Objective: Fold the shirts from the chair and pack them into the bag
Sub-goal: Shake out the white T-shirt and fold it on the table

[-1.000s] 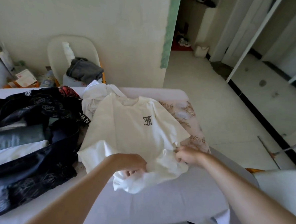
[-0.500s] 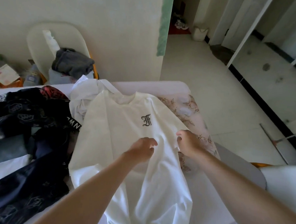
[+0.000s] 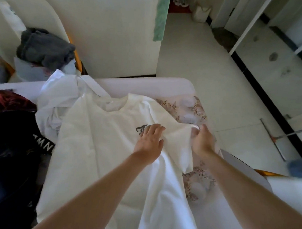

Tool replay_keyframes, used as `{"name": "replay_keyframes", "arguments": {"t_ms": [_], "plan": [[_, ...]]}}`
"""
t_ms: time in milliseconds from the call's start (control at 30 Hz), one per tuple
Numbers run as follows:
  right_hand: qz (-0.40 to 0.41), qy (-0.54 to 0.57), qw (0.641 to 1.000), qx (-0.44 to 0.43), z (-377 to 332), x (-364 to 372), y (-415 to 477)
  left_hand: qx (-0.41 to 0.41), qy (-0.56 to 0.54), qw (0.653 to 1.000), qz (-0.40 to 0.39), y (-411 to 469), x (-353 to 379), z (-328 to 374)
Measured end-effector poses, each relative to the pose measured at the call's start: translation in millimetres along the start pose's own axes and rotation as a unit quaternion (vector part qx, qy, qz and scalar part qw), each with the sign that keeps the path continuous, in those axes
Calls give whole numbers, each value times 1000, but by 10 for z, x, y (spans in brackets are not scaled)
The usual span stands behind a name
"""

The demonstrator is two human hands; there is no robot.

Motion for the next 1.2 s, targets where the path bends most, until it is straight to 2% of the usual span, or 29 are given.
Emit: {"name": "replay_keyframes", "arguments": {"t_ms": [67,133,233,300,367,400,467,500,567,733,800,867,933,1000,1067,1133,1200], "plan": [[71,22,997,27,62,-238,254,1,2,999,36,60,20,13],[124,-49,991,-19,1,-473,520,0,15,999,52,113,58,44],[151,-174,968,-96,-123,-590,719,-18,79,997,-1,170,250,67],[91,-171,956,-220,-316,-356,631,-25,150,986,-67,163,442,60],[-31,-120,930,-345,-426,77,330,-18,204,971,-121,133,628,85],[-112,-109,920,-359,-391,304,156,-9,227,965,-131,120,699,108],[-252,-130,908,-310,-116,590,-46,17,265,956,-125,111,783,189],[-295,-156,901,-278,66,643,-49,35,279,953,-116,114,808,246],[-325,-204,885,-262,320,591,63,70,296,948,-97,132,847,380],[-342,-240,875,-246,605,300,402,79,277,951,-108,211,1103,699],[-320,-245,893,-198,756,238,446,71,275,949,-139,251,1256,807],[-257,-240,923,-159,842,130,402,66,253,951,-165,284,1320,877],[-192,-238,925,-223,715,54,187,66,194,967,-151,273,1270,884],[-155,-193,912,-328,485,25,-102,43,107,990,-77,228,1071,777],[-145,-133,905,-377,303,16,-325,23,61,998,-2,70,840,588],[-147,-101,897,-404,154,75,-488,25,67,997,32,-184,722,366],[-139,-93,881,-442,37,161,-618,40,119,992,13,-488,742,129]]}}
Point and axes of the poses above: each hand's wrist, its own y-axis towards the middle knuckle, its own x-axis out of the palm, z = x × y, the point moved 8 cm from there along y, towards the middle knuckle, and after that the axes turned 13 degrees about -x, right-handed, at the moved point
